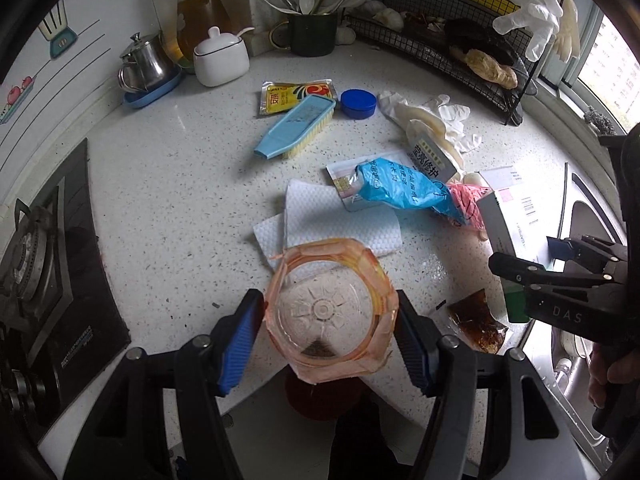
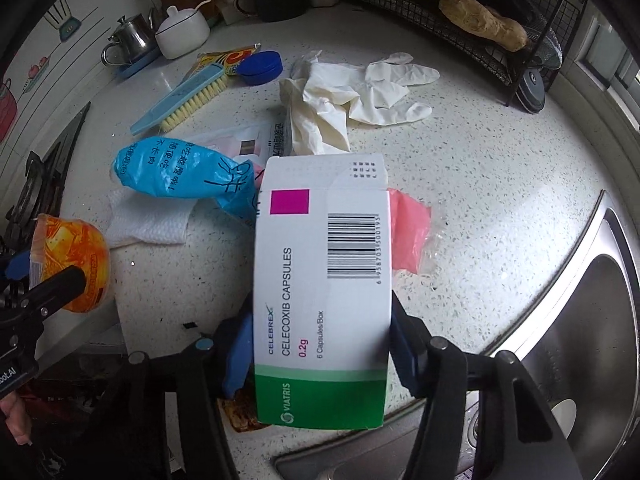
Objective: Collect trash
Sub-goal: 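Carry the cup and box down toward the red bin under the counter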
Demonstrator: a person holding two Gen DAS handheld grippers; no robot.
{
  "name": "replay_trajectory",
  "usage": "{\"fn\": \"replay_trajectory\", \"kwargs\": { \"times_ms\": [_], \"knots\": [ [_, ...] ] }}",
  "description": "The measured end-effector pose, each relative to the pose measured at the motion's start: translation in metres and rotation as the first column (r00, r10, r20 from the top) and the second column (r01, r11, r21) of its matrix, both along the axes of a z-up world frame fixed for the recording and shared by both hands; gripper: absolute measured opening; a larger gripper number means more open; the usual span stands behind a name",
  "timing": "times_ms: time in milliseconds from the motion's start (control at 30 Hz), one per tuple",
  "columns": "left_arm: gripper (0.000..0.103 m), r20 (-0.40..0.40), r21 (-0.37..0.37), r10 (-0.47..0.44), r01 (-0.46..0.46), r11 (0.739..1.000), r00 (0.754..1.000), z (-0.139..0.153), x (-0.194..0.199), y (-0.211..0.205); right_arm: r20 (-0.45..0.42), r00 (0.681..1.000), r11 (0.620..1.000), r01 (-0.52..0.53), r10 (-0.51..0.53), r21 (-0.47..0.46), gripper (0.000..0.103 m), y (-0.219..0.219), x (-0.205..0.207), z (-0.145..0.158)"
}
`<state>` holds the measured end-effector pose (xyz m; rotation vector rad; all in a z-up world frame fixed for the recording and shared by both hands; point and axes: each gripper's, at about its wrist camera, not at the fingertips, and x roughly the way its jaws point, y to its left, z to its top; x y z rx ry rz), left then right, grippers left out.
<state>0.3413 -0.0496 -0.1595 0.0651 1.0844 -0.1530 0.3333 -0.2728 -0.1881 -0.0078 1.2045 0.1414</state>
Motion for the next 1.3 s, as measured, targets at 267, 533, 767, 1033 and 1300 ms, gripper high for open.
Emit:
{"fn": "replay_trajectory", "kwargs": {
  "times_ms": [267,533,767,1033,1300],
  "knots": [
    [0.062,0.072,-0.026,-0.005,0.007,1.000,0.997,0.029,-0.035,-0.001,0.112,0.994,1.000,-0.011,0.008,0.026,0.056,-0.001,-0.047,0.049],
    [0.062,0.153,-0.038,-0.019,0.025,0.999,0.988,0.058,-0.096,-0.006,0.197,0.980,0.997,-0.046,0.034,0.058,0.056,0.008,-0.117,0.089],
    [0.062,0.181,-0.041,-0.019,0.027,0.999,0.983,0.068,-0.155,-0.003,0.225,0.974,0.994,-0.063,0.041,0.090,0.056,0.023,-0.180,0.100],
    [0.062,0.150,-0.030,-0.012,0.017,0.999,0.989,0.061,-0.205,0.013,0.213,0.976,0.991,-0.079,0.054,0.108,0.056,0.040,-0.224,0.093],
    [0.062,0.098,-0.015,-0.004,0.005,1.000,0.995,0.041,-0.226,0.033,0.172,0.981,0.985,-0.115,0.092,0.132,0.056,0.071,-0.246,0.071]
  ]
}}
